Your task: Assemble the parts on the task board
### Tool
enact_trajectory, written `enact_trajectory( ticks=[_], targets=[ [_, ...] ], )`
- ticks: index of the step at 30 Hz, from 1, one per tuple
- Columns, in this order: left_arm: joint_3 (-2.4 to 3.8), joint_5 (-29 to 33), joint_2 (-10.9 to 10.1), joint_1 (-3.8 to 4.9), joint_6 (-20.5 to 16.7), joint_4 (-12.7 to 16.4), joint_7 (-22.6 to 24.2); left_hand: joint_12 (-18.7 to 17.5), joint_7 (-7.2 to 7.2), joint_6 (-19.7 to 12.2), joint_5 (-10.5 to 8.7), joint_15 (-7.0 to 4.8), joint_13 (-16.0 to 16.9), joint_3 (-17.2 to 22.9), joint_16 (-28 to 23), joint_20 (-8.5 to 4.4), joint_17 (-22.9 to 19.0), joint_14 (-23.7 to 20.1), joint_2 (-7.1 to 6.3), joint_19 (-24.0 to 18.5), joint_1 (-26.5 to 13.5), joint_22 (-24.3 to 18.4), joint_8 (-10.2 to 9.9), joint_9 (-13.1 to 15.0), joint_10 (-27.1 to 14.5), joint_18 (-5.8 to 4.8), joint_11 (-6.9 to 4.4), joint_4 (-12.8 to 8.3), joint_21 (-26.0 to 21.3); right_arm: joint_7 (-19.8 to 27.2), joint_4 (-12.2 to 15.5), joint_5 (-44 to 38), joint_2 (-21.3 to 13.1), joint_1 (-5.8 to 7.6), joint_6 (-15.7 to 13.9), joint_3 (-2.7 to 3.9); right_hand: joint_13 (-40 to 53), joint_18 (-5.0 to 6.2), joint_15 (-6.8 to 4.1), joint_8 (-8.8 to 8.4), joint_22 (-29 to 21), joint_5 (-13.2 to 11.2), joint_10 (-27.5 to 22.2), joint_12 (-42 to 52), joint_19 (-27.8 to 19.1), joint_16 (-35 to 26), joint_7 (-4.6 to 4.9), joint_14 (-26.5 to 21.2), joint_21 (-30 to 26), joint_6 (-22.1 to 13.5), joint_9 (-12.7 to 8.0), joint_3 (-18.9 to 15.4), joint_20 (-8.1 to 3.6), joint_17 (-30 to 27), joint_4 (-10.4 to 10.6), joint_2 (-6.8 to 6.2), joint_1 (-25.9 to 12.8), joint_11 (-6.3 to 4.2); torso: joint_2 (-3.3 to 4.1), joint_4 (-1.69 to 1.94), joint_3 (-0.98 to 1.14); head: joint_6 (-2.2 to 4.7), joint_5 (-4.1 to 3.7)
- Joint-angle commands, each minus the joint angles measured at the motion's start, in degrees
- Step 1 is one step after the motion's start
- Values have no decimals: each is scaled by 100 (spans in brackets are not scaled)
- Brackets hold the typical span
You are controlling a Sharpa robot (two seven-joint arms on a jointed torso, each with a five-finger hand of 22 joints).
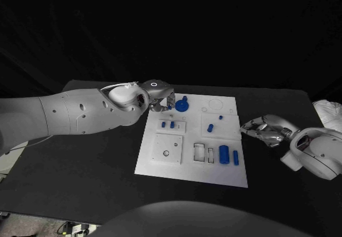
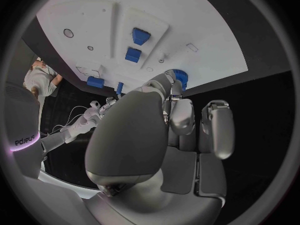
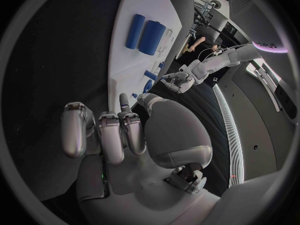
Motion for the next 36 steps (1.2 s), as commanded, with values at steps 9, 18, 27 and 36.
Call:
enact_trajectory(
  ticks=[9, 18, 27, 36],
  targets=[
    [-5, 200, 6, 8, 235, 59, -39, -57, 15, -17, -36, -8, -22, -12, -37, -14, -8, 34, 6, 245, -84, 1162, -52, -19, 18, -9, 8, 16, -23, -14, -10, -1, 4, -48, 111, -3, 1510, 119, 38, -10, 1065, 19, 611, 22, -48, 20, -10, 598, -36, 46, 9, 32, -3, 1509, -11, -27, 1, 41, -3, -3, -2, -1, 61],
    [-10, 224, 102, -46, 333, -29, -30, -64, 17, -25, -36, -7, -27, -12, -48, -13, -27, 29, -1, 242, -85, 1160, -60, -23, 22, -7, 10, 15, -32, -9, -6, -1, 3, -53, 98, -3, 1510, 118, 38, -12, 1066, 11, 611, 22, -46, 20, -9, 598, -34, 45, 9, 32, -3, 1509, -9, -30, -4, 42, 3, -13, -1, -1, 66],
    [-15, 228, 159, -73, 465, -87, -73, -91, 25, -55, -30, -2, -42, -4, -71, -10, -63, 16, -7, 234, -83, 1153, -84, -36, 20, -2, 19, 13, -54, -6, 2, -1, -4, -54, 86, -2, 1510, 118, 38, -12, 1066, 11, 611, 22, -46, 20, -9, 598, -34, 45, 9, 32, -3, 1509, -9, -30, -4, 42, -1, -6, -1, -1, 52],
    [-15, 178, 180, -86, 520, -104, -79, -108, 28, -68, -21, 1, -51, 5, -83, -8, -80, 8, -9, 230, -73, 1151, -97, -44, 19, -1, 22, 4, -64, 0, 2, 0, 5, -54, 77, -2, 1510, 119, 39, -13, 1064, 5, 611, 22, -49, 20, -9, 598, -37, 45, 9, 34, -2, 1509, -9, -33, -8, 42, -5, -9, -3, -1, 61]
  ],
)
